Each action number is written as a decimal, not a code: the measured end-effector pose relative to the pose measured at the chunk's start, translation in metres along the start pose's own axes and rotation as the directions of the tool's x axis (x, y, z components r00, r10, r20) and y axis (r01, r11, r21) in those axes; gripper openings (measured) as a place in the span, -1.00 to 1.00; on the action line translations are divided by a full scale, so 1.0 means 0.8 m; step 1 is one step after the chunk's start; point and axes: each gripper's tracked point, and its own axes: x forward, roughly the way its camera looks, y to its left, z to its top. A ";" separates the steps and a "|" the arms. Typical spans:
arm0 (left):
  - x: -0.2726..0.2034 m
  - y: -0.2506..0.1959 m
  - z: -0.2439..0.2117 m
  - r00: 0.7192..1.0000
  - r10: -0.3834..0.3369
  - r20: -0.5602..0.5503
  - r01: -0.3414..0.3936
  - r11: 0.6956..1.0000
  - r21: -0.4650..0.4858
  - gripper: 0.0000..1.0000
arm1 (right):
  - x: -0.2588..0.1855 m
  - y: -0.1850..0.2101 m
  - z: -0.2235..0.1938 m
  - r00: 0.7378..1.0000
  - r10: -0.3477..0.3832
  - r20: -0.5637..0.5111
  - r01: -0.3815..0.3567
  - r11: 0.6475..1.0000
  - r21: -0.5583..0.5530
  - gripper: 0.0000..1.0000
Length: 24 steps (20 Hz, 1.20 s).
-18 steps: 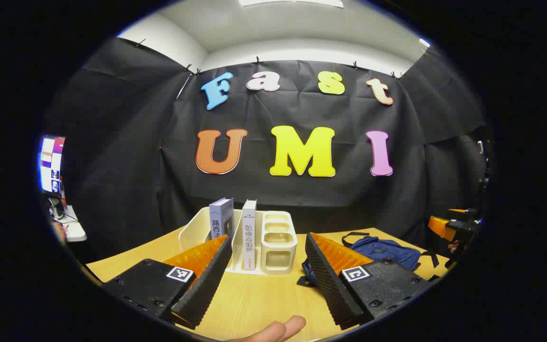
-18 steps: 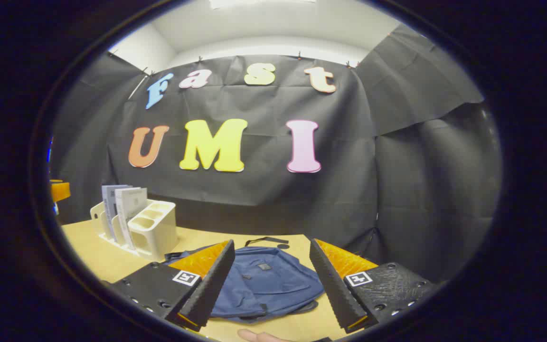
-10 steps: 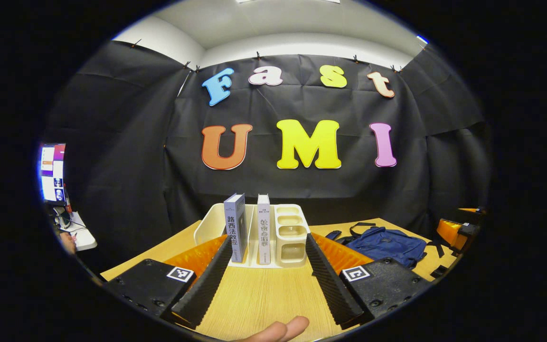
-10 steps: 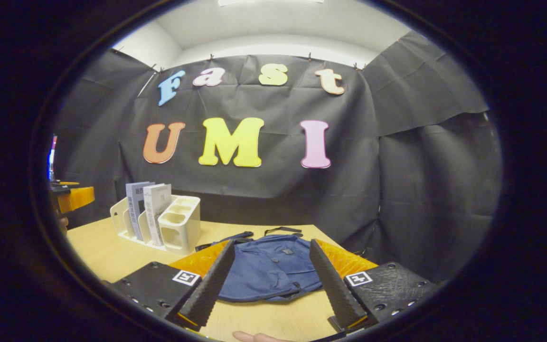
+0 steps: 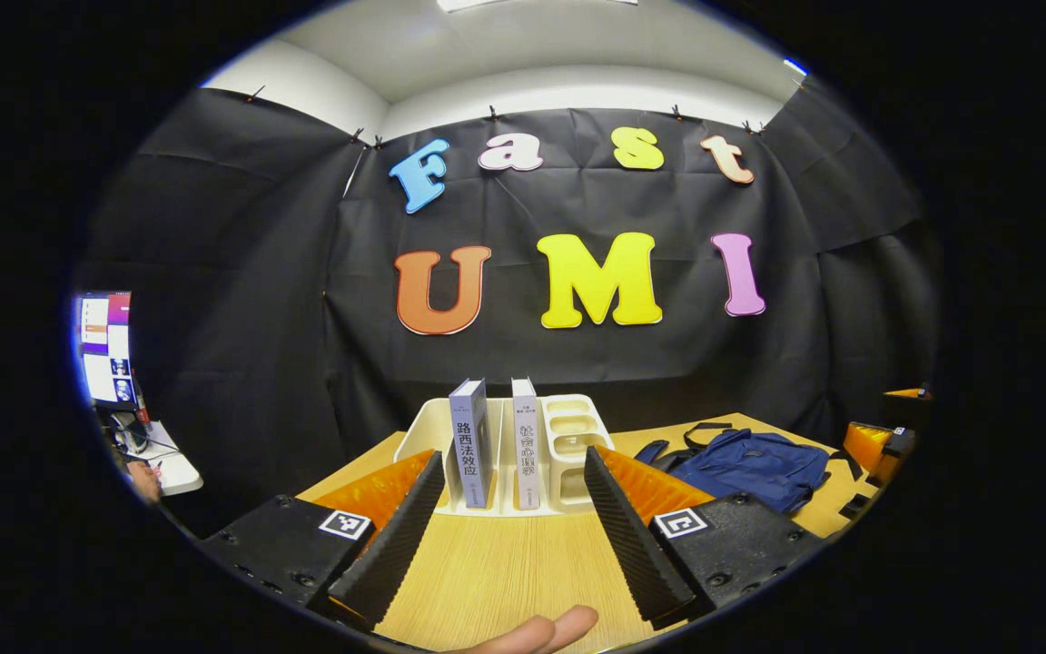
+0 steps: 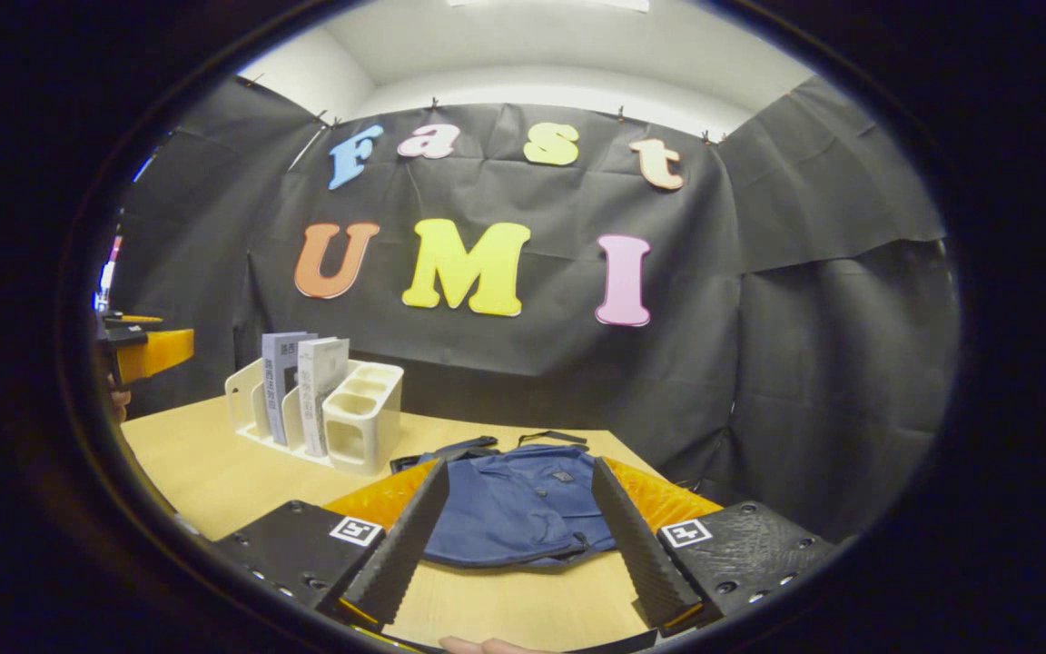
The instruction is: Open the schoolbag, grab two books from the bookshelf and put them into the schoolbag.
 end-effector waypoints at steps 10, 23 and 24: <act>0.001 0.004 -0.006 1.000 0.011 -0.022 -0.011 1.000 -0.003 0.94 | 0.063 0.069 -0.062 0.991 0.060 -0.117 -0.080 0.981 -0.177 0.92; 0.012 0.032 -0.020 0.998 0.050 -0.045 -0.052 0.998 -0.028 0.94 | 0.177 0.188 -0.162 0.950 0.021 -0.311 -0.163 0.883 -0.441 0.89; 0.013 0.033 -0.022 0.998 0.050 -0.050 -0.051 0.998 -0.033 0.94 | 0.182 0.192 -0.170 0.945 0.012 -0.327 -0.171 0.871 -0.461 0.96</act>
